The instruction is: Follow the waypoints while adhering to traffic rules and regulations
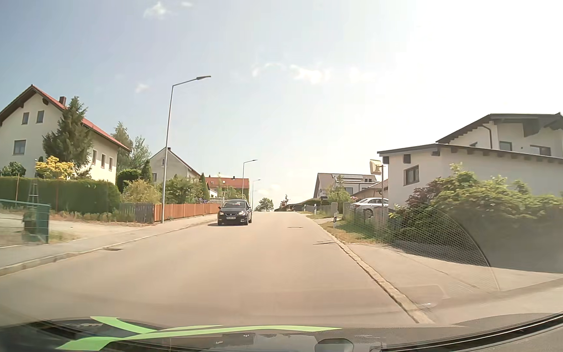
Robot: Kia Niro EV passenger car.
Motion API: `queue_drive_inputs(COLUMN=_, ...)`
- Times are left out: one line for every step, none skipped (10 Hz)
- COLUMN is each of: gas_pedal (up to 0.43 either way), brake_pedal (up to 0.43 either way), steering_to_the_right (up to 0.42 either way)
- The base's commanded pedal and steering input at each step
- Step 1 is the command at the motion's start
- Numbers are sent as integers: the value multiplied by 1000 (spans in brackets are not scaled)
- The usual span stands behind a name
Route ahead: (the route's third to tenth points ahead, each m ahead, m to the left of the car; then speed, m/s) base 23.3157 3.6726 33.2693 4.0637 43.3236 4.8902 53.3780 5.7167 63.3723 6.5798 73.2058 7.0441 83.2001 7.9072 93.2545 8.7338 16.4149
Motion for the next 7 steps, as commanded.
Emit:
queue_drive_inputs(gas_pedal=228, brake_pedal=0, steering_to_the_right=-11)
queue_drive_inputs(gas_pedal=228, brake_pedal=0, steering_to_the_right=-11)
queue_drive_inputs(gas_pedal=197, brake_pedal=0, steering_to_the_right=-11)
queue_drive_inputs(gas_pedal=197, brake_pedal=0, steering_to_the_right=-11)
queue_drive_inputs(gas_pedal=197, brake_pedal=0, steering_to_the_right=-11)
queue_drive_inputs(gas_pedal=189, brake_pedal=0, steering_to_the_right=-11)
queue_drive_inputs(gas_pedal=189, brake_pedal=0, steering_to_the_right=-11)
